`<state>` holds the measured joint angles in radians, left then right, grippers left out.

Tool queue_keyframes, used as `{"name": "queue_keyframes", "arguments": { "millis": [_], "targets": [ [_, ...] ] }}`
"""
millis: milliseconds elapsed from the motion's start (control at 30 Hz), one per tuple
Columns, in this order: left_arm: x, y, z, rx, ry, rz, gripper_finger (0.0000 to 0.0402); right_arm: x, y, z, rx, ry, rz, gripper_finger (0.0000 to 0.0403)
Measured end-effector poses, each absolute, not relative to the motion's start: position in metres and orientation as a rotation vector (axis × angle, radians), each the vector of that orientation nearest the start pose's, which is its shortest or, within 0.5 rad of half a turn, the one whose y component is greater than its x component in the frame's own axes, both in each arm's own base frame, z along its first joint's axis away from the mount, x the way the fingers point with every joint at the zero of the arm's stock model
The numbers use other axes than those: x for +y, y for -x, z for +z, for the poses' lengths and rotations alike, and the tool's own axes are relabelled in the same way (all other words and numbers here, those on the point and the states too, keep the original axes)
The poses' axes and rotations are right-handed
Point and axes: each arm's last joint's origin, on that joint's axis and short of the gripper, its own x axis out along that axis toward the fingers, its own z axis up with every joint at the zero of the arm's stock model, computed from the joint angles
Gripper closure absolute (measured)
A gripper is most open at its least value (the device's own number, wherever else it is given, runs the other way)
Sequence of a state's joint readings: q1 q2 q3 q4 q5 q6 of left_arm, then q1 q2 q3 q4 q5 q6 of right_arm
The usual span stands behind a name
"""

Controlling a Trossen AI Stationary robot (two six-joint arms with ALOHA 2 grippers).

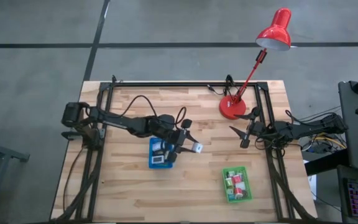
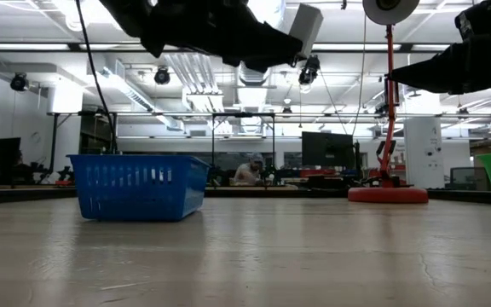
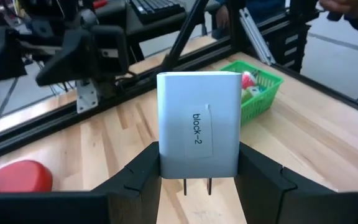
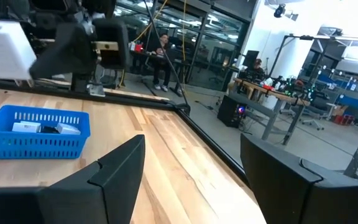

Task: Pick & Place Office items
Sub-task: Put the white charger adapter into the green bin

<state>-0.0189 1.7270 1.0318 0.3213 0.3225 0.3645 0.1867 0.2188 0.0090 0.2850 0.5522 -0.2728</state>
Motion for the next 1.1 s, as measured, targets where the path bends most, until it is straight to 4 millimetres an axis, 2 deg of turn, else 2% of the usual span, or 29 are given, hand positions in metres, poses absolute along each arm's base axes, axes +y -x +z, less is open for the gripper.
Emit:
{"name": "queue_keyframes", "arguments": {
  "millis": [267,400,567,900,1100],
  "targets": [
    [-0.017,-0.391,0.199,0.355,-0.291,-0.409,0.0242,0.005,-0.107,0.176,-0.020,0.255,-0.373,0.0147],
    [-0.017,-0.400,0.198,0.350,-0.291,-0.408,0.0242,0.005,-0.108,0.176,-0.021,0.253,-0.373,0.0147],
    [-0.018,-0.416,0.195,0.425,-0.279,-0.449,0.0242,0.005,-0.107,0.176,-0.019,0.255,-0.384,0.0147],
    [-0.045,-0.461,0.201,0.575,-0.366,-0.593,0.0242,0.004,-0.107,0.174,0.003,0.259,-0.397,0.0147],
    [-0.056,-0.479,0.207,0.636,-0.433,-0.672,0.0242,0.004,-0.107,0.174,0.002,0.258,-0.397,0.0147]
  ]
}}
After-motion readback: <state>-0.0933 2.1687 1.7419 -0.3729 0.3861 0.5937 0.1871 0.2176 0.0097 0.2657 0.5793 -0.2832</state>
